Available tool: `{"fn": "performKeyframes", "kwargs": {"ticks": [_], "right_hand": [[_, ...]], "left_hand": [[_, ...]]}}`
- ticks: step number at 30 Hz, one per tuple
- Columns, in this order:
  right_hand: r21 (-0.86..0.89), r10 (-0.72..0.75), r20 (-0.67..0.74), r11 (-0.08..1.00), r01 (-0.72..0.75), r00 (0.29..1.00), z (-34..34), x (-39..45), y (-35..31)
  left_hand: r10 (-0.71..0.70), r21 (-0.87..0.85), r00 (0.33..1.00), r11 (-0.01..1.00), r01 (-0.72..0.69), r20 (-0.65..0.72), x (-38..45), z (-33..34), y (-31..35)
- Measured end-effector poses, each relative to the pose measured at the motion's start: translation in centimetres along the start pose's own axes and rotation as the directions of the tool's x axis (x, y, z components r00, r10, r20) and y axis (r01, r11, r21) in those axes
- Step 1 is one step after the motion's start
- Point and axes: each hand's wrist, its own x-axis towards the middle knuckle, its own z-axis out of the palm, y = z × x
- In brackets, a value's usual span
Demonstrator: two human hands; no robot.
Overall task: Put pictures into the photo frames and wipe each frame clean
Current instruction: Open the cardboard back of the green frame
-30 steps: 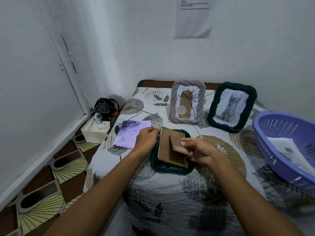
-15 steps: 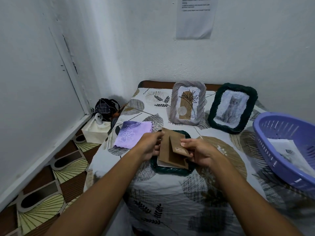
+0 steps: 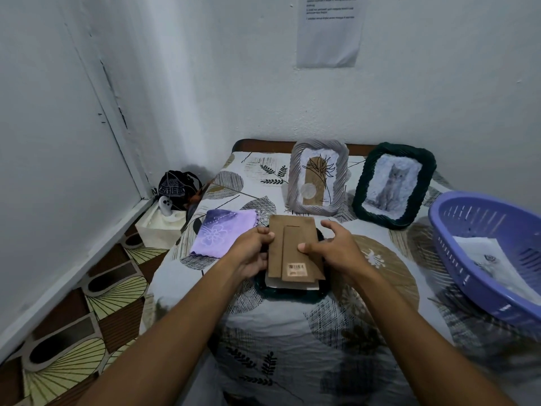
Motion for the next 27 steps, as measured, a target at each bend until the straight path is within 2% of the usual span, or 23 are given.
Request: {"fn": "performKeyframes", "kwargs": {"ticks": [5, 7, 9, 11, 14, 17, 19, 23, 27], "right_hand": [[0.318, 0.075, 0.048, 0.944, -0.087, 0.996, -0.4, 0.3, 0.4], [0.368, 0.084, 0.034, 0.925, -0.091, 0.996, -1.4, 0.2, 0.9], [0.375, 0.109, 0.015, 0.921, -0.106, 0.994, -2.7, 0.2, 1.3], [0.363, 0.12, -0.01, 0.925, -0.109, 0.993, -4.4, -0.1, 1.8], [0.351, 0.127, -0.067, 0.932, -0.095, 0.99, -6.8, -0.6, 2.5], [0.319, 0.138, -0.103, 0.943, -0.099, 0.985, -8.7, -1.0, 3.1], [0.293, 0.152, -0.112, 0.949, -0.113, 0.982, -9.4, -1.0, 3.2], [0.234, 0.144, -0.121, 0.966, -0.112, 0.982, -9.6, -1.0, 3.3], [0.128, 0.131, -0.146, 0.985, -0.112, 0.981, -9.2, -1.3, 2.9]], "left_hand": [[0.037, 0.083, 0.998, 0.996, -0.041, 0.049, -0.4, 0.5, 0.0], [0.068, 0.213, 0.996, 0.974, -0.079, 0.059, -0.5, 0.8, -0.1], [0.128, 0.386, 0.988, 0.91, -0.15, 0.083, -0.6, 1.2, -0.3], [0.208, 0.59, 0.967, 0.766, -0.255, 0.149, -0.7, 1.4, -0.7], [0.28, 0.824, 0.906, 0.391, -0.41, 0.317, -0.8, 1.6, -1.5], [0.187, 0.879, 0.866, 0.023, -0.475, 0.463, -1.1, 2.1, -2.3], [0.157, 0.858, 0.846, -0.152, -0.49, 0.51, -1.3, 2.2, -2.8], [0.167, 0.801, 0.807, -0.34, -0.492, 0.566, -1.0, 1.9, -3.7], [0.187, 0.783, 0.788, -0.382, -0.491, 0.586, -0.4, 1.5, -4.1]]}}
